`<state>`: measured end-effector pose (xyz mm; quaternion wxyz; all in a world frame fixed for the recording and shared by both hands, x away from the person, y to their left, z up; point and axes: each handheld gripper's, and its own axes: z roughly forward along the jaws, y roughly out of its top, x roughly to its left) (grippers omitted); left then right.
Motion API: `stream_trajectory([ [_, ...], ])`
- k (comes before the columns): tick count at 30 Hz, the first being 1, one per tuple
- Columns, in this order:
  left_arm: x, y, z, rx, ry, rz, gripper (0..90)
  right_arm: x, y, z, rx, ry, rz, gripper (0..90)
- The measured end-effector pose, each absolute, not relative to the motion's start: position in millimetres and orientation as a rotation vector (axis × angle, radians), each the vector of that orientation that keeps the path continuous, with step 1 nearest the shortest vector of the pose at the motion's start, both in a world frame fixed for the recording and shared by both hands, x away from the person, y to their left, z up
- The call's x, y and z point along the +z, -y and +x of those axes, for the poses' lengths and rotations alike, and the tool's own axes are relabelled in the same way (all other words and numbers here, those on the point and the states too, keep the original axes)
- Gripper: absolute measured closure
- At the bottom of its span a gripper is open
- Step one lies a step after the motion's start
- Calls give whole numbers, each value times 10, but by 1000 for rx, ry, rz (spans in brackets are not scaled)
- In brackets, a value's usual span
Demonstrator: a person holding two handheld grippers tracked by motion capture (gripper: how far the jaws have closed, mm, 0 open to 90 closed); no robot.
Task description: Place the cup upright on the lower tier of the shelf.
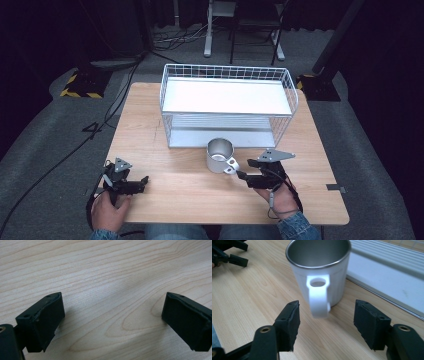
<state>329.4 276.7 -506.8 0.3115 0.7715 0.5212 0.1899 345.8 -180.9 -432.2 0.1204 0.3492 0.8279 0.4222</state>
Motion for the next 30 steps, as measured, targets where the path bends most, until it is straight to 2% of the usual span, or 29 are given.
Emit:
stream_trajectory([
  [13,-5069,-2767,3294,500,-1375,2036,48,-4408,1598,3556,1202,-2432,1023,494],
  [22,-5068,-2767,3294,501,-1376,2036,48,-4469,1492,3622,1153,-2444,1021,620],
  [23,-5068,-2767,3293,502,-1376,2037,48,-4470,1488,3626,1142,-2448,1015,674],
  [30,-5068,-2767,3293,502,-1376,2037,48,-4462,1479,3618,1135,-2448,997,701],
])
